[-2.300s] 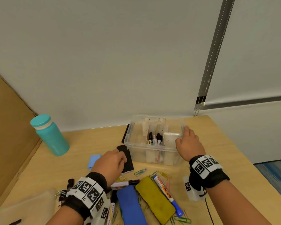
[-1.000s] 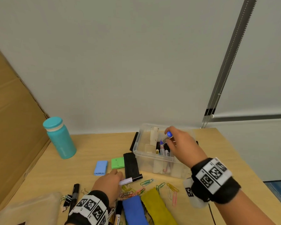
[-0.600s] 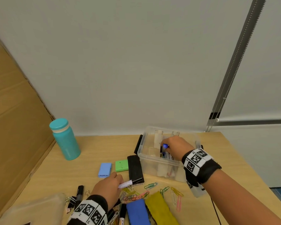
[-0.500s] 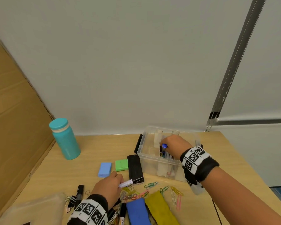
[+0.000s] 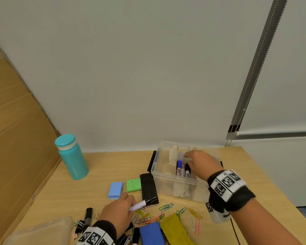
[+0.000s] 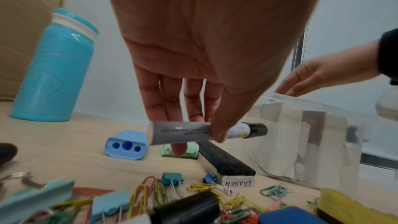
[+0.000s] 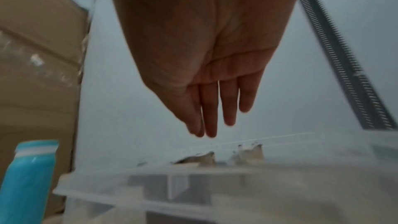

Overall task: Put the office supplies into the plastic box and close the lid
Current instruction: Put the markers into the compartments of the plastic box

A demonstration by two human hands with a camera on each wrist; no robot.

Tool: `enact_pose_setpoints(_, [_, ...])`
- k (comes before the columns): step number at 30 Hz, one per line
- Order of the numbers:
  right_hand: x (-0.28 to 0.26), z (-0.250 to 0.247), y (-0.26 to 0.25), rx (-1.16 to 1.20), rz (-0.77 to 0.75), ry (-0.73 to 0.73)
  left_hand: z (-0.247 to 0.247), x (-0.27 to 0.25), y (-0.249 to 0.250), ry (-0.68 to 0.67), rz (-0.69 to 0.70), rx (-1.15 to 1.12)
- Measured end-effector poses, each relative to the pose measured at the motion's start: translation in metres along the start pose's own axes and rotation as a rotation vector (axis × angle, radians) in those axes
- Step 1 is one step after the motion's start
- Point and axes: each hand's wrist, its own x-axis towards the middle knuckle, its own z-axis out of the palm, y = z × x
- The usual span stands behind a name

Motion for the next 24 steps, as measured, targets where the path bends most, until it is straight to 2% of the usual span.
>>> enact_pose_setpoints(2, [-0.015, 0.006, 0.021, 0.002, 0.028, 0.179, -0.005, -0.003, 0.004, -0.002, 0.019, -0.005])
enact_pose_setpoints(4, [-0.029, 0.013, 0.04, -0.044, 0.126, 0.24, -0.012, -0.006, 0.012, -0.005, 0.046, -0.004])
enact_pose_setpoints(7, [-0.042, 0.032, 0.059, 0.047, 0.282, 0.14, -0.029, -0.009, 0.032, 0.006, 0.108, -0.033])
enact_pose_setpoints(9, [-0.045, 0.044, 0.063, 0.21, 0.299, 0.096, -0.045, -0.01, 0.048, 0.026, 0.131, -0.068])
enact_pose_setpoints(13, [-0.045, 0.052, 0.063, 0.326, 0.292, 0.157, -0.067, -0.001, 0.087, 0.109, 0.182, -0.165])
enact_pose_setpoints(16, [-0.047, 0.051, 0.062, 0.318, 0.309, 0.157, -0.063, 0.029, 0.124, 0.162, 0.158, -0.084])
enact_pose_setpoints(21, [-0.048, 0.045, 0.056, 0.287, 0.3, 0.166, -0.042, 0.093, 0.174, 0.009, 0.055, 0.17])
enact_pose_setpoints(24, [-0.047, 0.044, 0.054, 0.283, 0.306, 0.162, -0.034, 0.116, 0.19, -0.029, 0.016, 0.259])
